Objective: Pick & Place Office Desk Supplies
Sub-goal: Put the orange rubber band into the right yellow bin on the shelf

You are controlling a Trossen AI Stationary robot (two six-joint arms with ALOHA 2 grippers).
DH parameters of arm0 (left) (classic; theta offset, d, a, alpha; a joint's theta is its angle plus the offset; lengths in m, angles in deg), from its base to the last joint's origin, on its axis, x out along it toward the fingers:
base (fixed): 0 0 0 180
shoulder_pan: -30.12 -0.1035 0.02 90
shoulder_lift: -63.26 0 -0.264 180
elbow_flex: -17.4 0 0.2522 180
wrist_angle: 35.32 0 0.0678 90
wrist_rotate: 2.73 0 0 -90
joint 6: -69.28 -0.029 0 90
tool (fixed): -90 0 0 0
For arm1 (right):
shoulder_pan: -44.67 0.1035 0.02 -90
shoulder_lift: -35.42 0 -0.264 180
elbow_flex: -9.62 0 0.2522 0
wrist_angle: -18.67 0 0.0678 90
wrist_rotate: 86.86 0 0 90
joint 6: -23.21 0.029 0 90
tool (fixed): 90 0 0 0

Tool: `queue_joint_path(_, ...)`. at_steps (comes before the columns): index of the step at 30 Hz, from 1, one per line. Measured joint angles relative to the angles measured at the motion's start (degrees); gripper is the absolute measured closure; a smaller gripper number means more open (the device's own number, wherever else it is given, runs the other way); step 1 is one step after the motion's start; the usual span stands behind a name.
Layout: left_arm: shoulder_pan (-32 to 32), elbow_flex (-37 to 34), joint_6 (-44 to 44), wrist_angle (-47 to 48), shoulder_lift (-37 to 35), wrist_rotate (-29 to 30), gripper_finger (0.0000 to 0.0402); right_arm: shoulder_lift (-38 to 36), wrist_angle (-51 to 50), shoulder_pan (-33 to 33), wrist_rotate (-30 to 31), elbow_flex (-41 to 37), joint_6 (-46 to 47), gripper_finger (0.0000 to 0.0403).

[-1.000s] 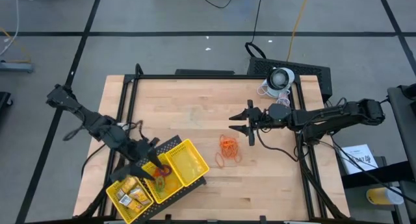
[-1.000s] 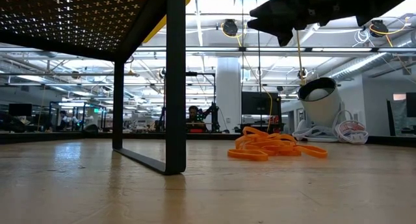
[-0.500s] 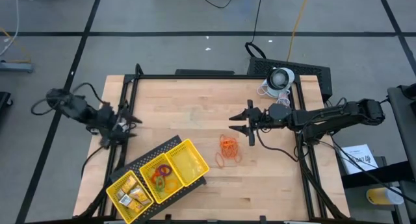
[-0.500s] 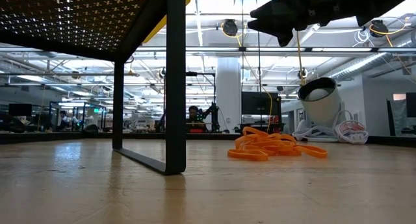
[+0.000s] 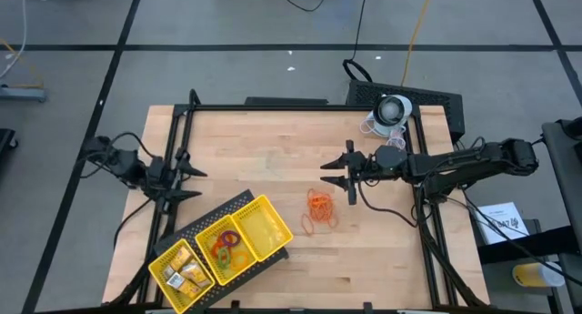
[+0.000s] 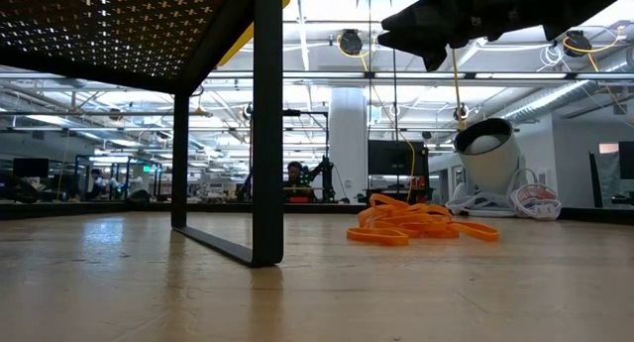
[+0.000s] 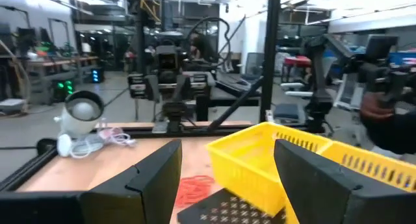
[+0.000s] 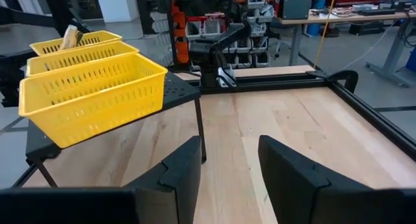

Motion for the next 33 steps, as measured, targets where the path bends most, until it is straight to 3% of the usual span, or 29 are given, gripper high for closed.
queue_joint_path(9,-2.1,-4.3,-1.4,0.8,-1.5,-0.4,0.0146,0.0,0.8,0.1,0.0,0.0,0.2,0.0261)
queue_joint_path(16,-5.3,-5.3,-1.6,-0.8,-1.4,-4.5,0.0146,0.0,1.1,0.1,0.0,0.0,0.5,0.0261)
queue_joint_path(21,-8.3,-10.4,-2.1,-8.2,-1.4,-3.9,0.0146,0.0,1.1,0.1,0.0,0.0,1.7,0.0261)
queue_joint_path(33,-18.4,-11.9,1.0,-4.6,-1.4,-4.3,0.0146,0.0,1.1,0.1,-0.2,0.0,1.7,0.0261)
